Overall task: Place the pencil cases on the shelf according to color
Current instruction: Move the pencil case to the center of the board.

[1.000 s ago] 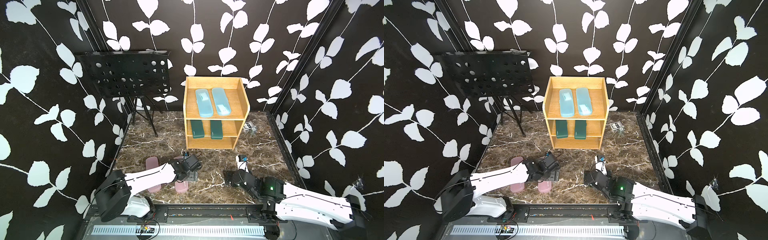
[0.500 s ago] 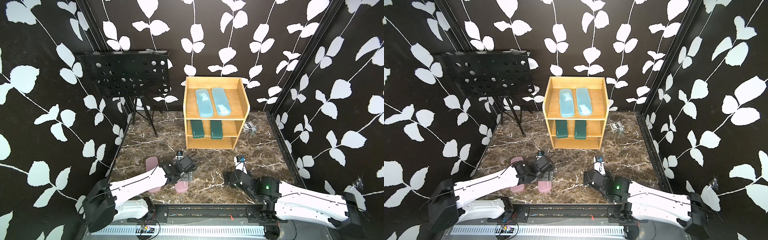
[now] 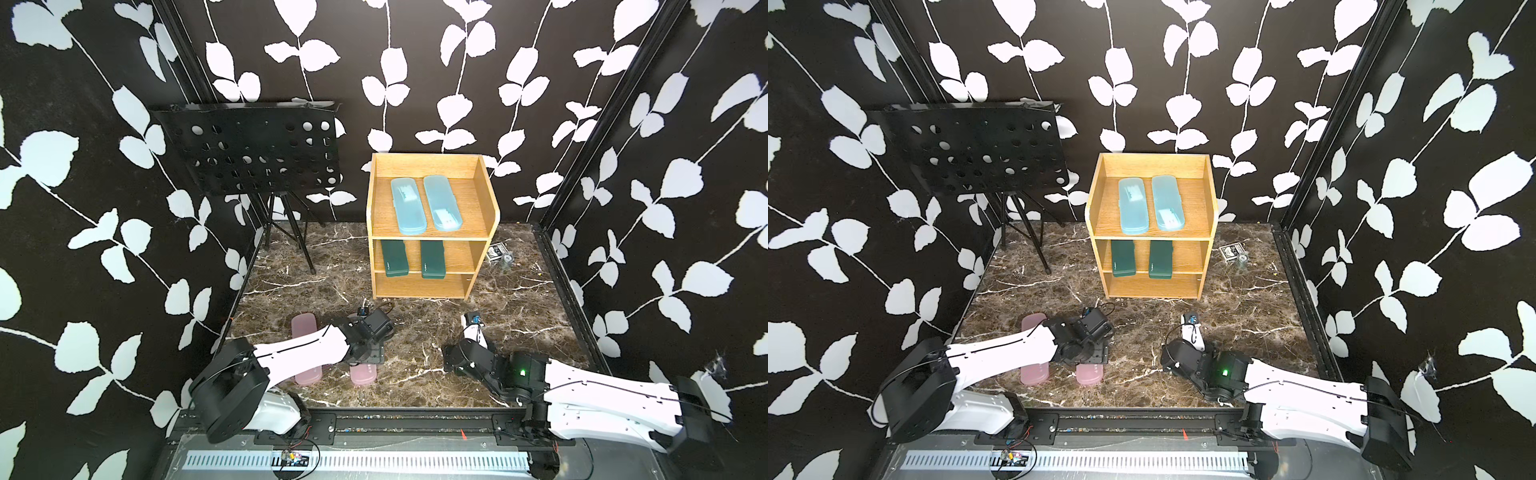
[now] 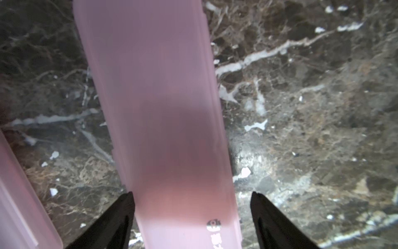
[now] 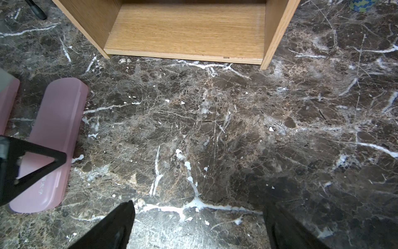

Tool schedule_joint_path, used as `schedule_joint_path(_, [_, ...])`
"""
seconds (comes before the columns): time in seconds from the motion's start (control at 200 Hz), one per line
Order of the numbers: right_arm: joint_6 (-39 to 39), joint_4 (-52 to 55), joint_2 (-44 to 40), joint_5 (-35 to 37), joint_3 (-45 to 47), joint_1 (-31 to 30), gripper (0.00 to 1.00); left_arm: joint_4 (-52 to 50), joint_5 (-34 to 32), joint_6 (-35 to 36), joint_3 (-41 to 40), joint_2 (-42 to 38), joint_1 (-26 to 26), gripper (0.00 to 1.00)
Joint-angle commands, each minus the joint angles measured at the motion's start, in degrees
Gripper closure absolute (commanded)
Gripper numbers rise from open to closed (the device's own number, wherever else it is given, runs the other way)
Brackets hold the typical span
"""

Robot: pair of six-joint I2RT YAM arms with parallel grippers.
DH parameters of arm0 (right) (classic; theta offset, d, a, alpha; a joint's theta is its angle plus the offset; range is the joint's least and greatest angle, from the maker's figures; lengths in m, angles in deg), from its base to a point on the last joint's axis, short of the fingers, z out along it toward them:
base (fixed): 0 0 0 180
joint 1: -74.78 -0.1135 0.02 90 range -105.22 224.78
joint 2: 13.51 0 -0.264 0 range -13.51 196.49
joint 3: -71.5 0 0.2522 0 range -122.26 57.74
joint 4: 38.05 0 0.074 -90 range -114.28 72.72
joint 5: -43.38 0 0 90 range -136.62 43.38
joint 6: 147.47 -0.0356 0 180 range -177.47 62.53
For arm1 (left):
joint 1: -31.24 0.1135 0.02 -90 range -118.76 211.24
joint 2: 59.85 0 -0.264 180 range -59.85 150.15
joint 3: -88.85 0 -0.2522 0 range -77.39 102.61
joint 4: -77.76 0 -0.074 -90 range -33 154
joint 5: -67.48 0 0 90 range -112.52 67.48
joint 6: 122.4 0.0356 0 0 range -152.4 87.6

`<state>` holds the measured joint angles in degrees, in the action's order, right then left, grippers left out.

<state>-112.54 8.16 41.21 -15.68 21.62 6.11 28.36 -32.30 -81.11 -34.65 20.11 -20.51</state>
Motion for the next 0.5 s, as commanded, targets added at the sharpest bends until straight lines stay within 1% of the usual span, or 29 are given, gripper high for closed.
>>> schedule_joint_path(0.0, [0.1,2.0,-2.6,1.3,1.7,-0.4,0.03,3.2,4.6,0.9,2.3,2.9,-0.4,0.22])
schedule_joint_path(0.335, [-2.8,11.5,-15.2,4.4,4.6,-0.5,0.03,9.8,7.2,-3.1,11.1,13.0,-6.9,0.24])
schedule_joint_path(0.435, [-4.1,12.9,-17.6,4.3,4.7,-0.5,0.03,10.6,5.5,-3.9,11.7,12.3,-7.1,0.24])
schedule_joint_path(0.495, [-4.6,12.7,-17.7,3.7,4.4,-0.5,0.04,9.1,2.9,-4.1,11.4,10.0,-7.2,0.19])
